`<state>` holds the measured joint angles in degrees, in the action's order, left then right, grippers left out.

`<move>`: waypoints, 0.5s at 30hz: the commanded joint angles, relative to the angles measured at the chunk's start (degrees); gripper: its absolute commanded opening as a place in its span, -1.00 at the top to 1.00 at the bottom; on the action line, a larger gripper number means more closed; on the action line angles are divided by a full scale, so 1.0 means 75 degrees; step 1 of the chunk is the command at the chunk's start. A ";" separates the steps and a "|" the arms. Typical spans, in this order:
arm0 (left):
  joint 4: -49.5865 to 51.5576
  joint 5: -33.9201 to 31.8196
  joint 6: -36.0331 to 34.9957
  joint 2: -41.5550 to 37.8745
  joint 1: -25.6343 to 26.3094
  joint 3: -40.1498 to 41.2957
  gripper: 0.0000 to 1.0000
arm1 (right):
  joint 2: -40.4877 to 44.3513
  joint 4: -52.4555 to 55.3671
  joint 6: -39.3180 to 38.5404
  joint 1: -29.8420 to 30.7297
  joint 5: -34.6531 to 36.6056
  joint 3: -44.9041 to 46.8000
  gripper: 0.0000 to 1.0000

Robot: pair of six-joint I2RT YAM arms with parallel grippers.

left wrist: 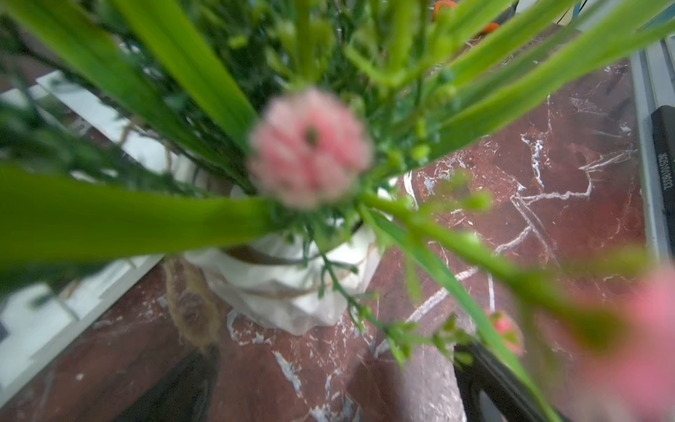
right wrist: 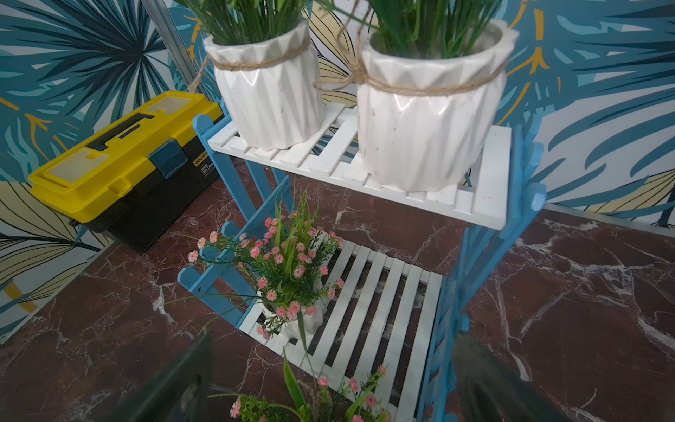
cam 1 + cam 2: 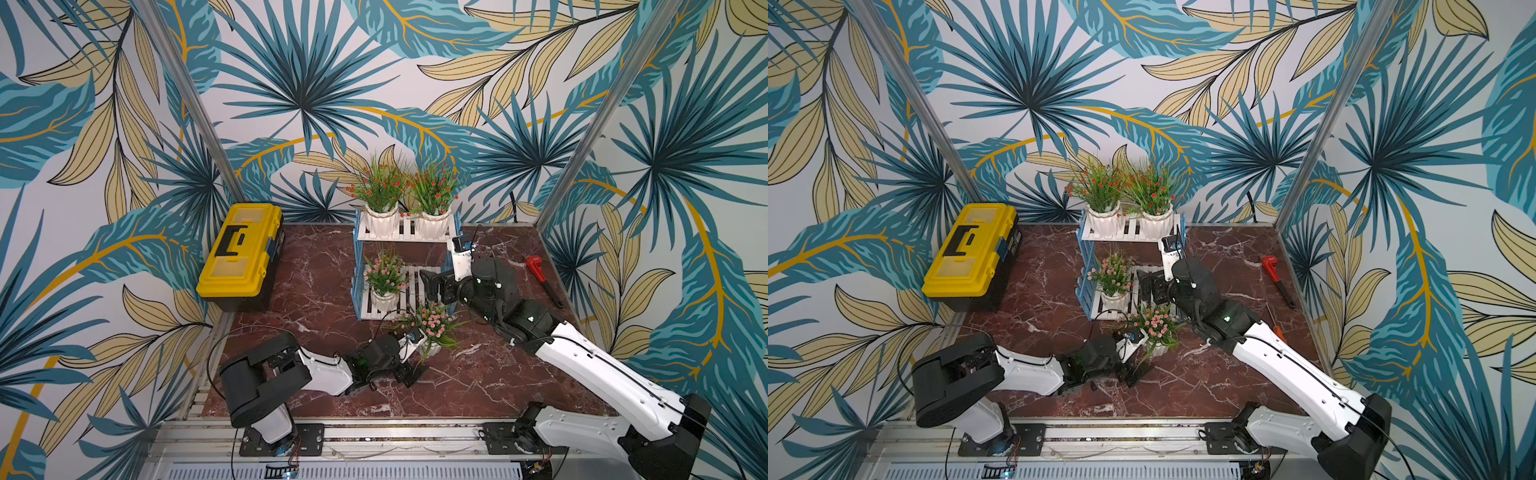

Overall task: Place the baby's breath potted plants on the rack by color
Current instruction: Pick up the baby's breath potted plant from the center of the board.

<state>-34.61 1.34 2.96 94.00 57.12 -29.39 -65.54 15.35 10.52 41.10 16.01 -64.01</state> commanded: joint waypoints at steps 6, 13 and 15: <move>-0.0320 0.0657 -0.0467 0.0663 -0.0442 -0.0624 -0.99 | -0.0174 0.0036 0.0102 0.0056 0.0017 -0.0302 -0.99; -0.0319 0.0842 -0.0858 0.1020 -0.0435 -0.0964 -0.99 | -0.0216 0.0107 0.0117 0.0073 0.0054 -0.0267 -0.99; -0.0319 0.0805 -0.0874 0.1115 -0.0445 -0.1042 -0.99 | -0.0205 0.0121 0.0125 0.0063 0.0080 -0.0266 -0.99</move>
<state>-35.86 6.52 -2.00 101.14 53.80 -35.42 -66.98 15.68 10.81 41.30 15.90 -65.43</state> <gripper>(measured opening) 0.995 0.995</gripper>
